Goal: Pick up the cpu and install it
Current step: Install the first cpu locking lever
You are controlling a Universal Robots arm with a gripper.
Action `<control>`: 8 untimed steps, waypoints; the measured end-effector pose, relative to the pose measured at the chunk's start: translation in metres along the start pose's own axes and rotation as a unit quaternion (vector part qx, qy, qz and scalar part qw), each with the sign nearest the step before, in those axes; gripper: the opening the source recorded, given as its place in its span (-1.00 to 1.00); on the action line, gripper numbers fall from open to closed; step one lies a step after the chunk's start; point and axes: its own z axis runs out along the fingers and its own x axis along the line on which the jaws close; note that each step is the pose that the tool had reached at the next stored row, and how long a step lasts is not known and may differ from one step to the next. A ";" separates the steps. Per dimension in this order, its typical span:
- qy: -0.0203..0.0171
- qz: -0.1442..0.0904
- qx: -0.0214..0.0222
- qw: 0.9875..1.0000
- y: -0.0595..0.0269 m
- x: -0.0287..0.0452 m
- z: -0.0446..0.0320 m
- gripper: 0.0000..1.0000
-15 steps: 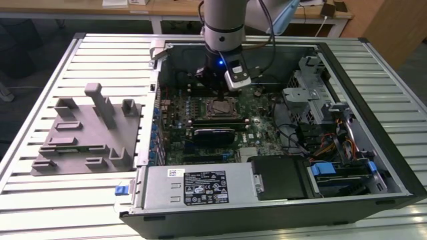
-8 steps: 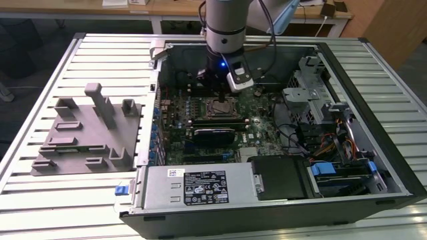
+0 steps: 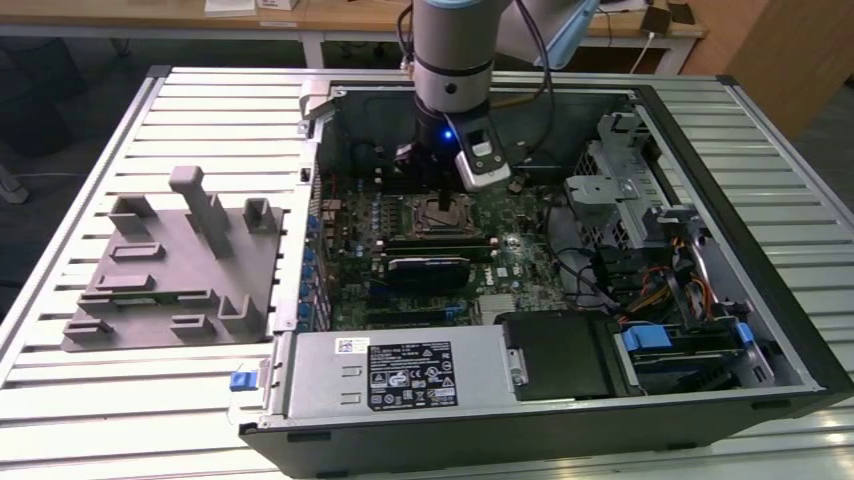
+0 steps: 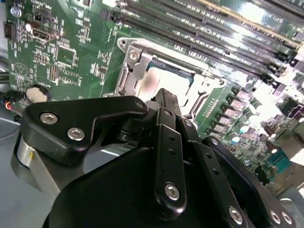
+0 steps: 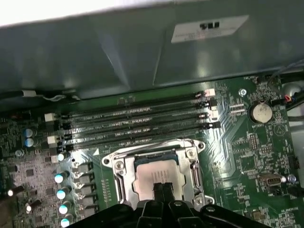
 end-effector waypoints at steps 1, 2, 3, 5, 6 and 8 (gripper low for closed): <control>0.000 0.000 0.000 1.000 -0.0005 -0.0001 0.0000 -0.79; 0.000 0.000 0.001 1.000 -0.0005 -0.0001 0.0000 -0.79; 0.000 0.000 0.001 1.000 -0.0006 -0.0001 0.0000 -0.79; 0.000 0.000 0.001 1.000 -0.0006 -0.0001 -0.0002 -0.79; 0.000 0.000 0.001 1.000 -0.0006 -0.0001 -0.0009 -0.79; 0.000 0.000 0.001 1.000 -0.0004 -0.0002 -0.0028 -0.79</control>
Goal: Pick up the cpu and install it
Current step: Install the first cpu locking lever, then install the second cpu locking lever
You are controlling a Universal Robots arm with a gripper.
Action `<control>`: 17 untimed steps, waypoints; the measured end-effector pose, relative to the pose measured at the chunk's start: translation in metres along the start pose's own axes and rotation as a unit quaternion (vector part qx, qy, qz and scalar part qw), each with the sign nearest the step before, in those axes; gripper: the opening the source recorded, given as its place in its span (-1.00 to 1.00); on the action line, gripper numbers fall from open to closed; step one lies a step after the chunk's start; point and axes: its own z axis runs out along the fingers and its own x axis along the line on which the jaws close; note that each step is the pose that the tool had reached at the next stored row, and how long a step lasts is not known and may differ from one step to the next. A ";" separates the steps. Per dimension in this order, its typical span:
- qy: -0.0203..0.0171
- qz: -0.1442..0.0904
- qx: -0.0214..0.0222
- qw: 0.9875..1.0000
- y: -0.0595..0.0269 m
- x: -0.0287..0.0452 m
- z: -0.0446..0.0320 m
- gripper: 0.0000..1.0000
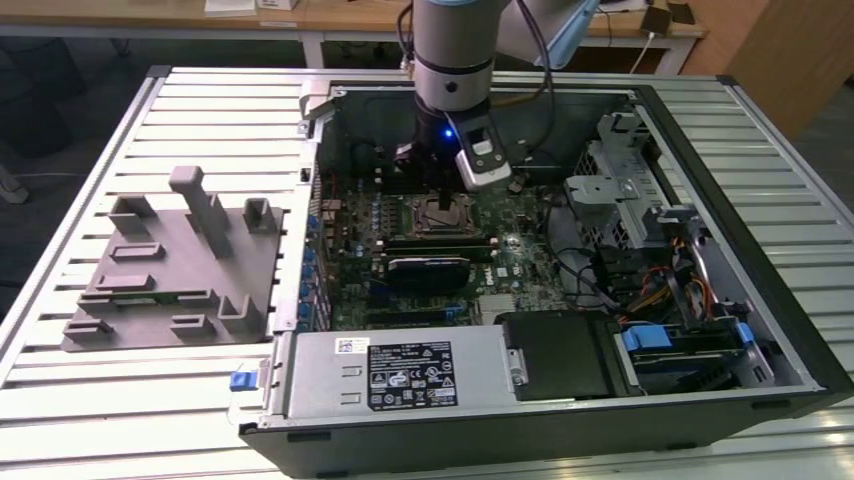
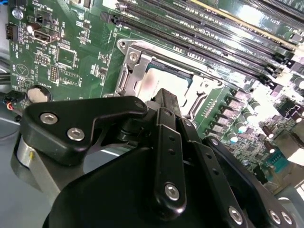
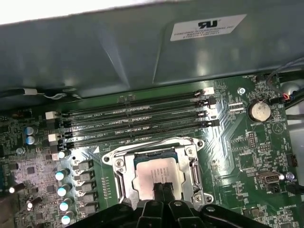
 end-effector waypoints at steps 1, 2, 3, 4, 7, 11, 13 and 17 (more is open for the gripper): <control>0.000 0.000 0.000 1.000 0.0000 0.0000 -0.0009 -0.79; 0.000 0.000 0.000 1.000 0.0001 -0.0001 -0.0020 -0.79; 0.000 0.000 0.000 1.000 0.0002 -0.0001 -0.0033 -0.79; 0.000 0.000 0.000 1.000 0.0002 -0.0002 -0.0043 -0.79; 0.000 0.000 0.000 1.000 0.0003 -0.0002 -0.0047 -0.79; 0.000 0.000 0.000 1.000 0.0003 -0.0002 -0.0050 -0.79; 0.000 0.000 0.000 1.000 0.0003 -0.0002 -0.0050 -0.79; 0.000 0.000 0.000 1.000 0.0003 -0.0002 -0.0051 -0.79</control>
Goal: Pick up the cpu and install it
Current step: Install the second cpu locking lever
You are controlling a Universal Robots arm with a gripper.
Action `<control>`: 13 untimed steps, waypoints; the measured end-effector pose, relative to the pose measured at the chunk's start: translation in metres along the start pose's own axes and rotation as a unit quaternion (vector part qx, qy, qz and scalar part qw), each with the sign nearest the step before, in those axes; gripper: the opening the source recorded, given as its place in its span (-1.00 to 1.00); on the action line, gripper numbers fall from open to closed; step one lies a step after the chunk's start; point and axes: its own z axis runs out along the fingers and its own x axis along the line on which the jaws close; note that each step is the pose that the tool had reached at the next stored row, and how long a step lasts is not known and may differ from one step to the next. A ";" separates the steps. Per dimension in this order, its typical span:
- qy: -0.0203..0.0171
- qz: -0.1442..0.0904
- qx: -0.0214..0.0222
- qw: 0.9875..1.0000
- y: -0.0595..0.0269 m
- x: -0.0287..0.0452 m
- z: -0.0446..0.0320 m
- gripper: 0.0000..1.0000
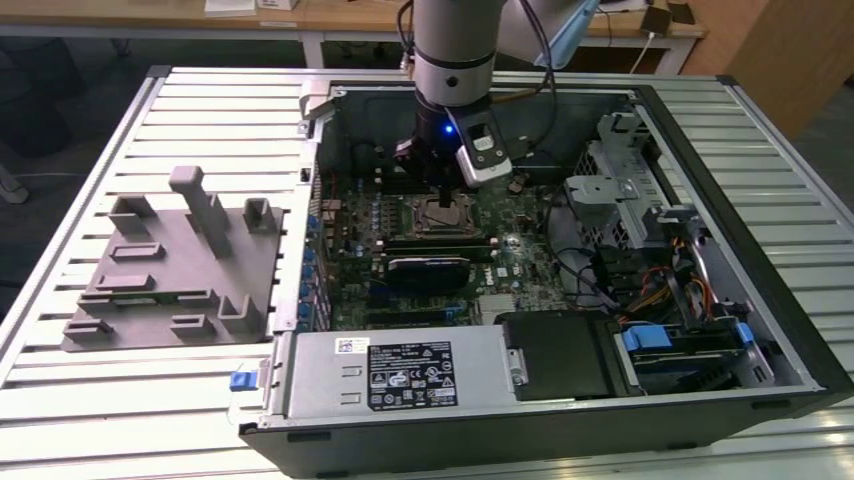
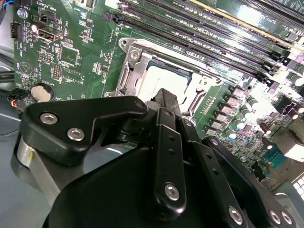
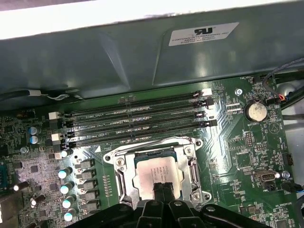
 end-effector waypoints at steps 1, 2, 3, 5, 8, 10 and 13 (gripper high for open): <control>0.000 0.000 0.000 1.000 0.0000 0.0000 -0.0002 -0.79; 0.000 0.000 0.000 1.000 0.0000 0.0000 -0.0011 -0.79; 0.000 0.000 0.000 1.000 0.0001 -0.0001 -0.0023 -0.79; 0.000 0.000 0.000 1.000 0.0003 -0.0002 -0.0061 -0.79; 0.000 0.000 0.000 1.000 0.0006 -0.0004 -0.0110 -0.79; 0.000 0.000 0.000 1.000 0.0008 -0.0005 -0.0132 -0.79; 0.000 0.000 0.000 1.000 0.0008 -0.0005 -0.0133 -0.79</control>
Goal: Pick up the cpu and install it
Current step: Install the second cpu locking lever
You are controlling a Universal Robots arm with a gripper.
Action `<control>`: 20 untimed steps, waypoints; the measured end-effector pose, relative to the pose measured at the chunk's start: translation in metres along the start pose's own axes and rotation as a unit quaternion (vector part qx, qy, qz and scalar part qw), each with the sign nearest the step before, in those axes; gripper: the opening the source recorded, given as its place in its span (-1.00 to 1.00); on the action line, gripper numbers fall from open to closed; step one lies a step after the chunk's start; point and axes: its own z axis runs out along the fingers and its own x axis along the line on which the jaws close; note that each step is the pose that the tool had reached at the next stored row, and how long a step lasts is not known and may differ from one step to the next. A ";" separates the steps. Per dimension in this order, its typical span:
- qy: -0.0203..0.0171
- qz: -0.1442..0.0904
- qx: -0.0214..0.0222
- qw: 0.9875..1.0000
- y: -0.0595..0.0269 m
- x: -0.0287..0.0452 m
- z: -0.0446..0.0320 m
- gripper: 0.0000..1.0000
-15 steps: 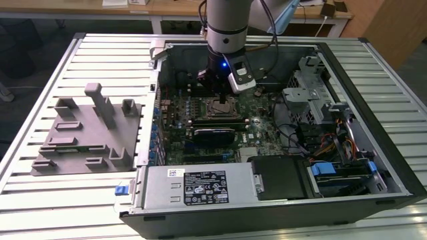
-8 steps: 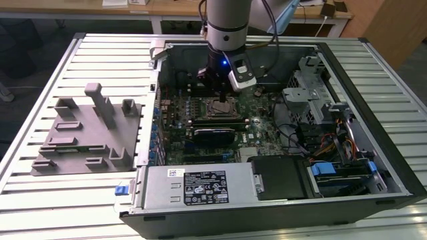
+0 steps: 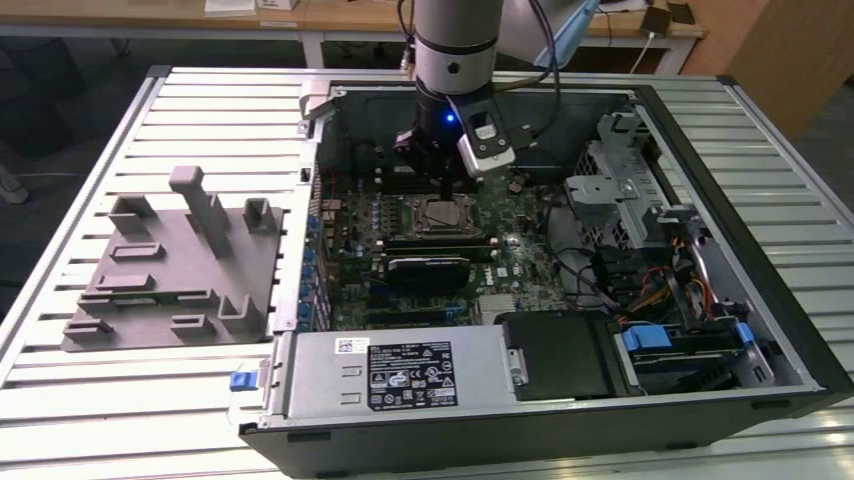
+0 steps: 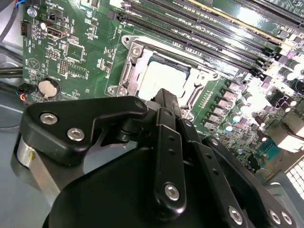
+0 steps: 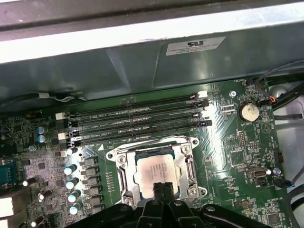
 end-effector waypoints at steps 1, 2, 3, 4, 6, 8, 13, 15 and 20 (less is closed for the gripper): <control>0.000 0.000 0.000 1.000 0.0000 0.0000 -0.0001 -0.79; 0.000 0.000 0.000 1.000 -0.0001 0.0000 -0.0002 -0.79; 0.000 0.000 0.000 1.000 -0.0006 -0.0001 -0.0003 -0.79; 0.000 0.000 0.000 1.000 -0.0014 -0.0003 -0.0003 -0.79; 0.000 0.000 0.000 1.000 -0.0043 -0.0008 -0.0004 -0.79; 0.000 0.000 0.000 1.000 -0.0080 -0.0014 -0.0006 -0.79; 0.000 0.000 0.000 1.000 -0.0198 -0.0035 -0.0012 -0.79; 0.000 0.000 0.000 1.000 -0.0246 -0.0043 -0.0014 -0.79; 0.000 0.000 0.000 1.000 -0.0361 -0.0063 -0.0019 -0.79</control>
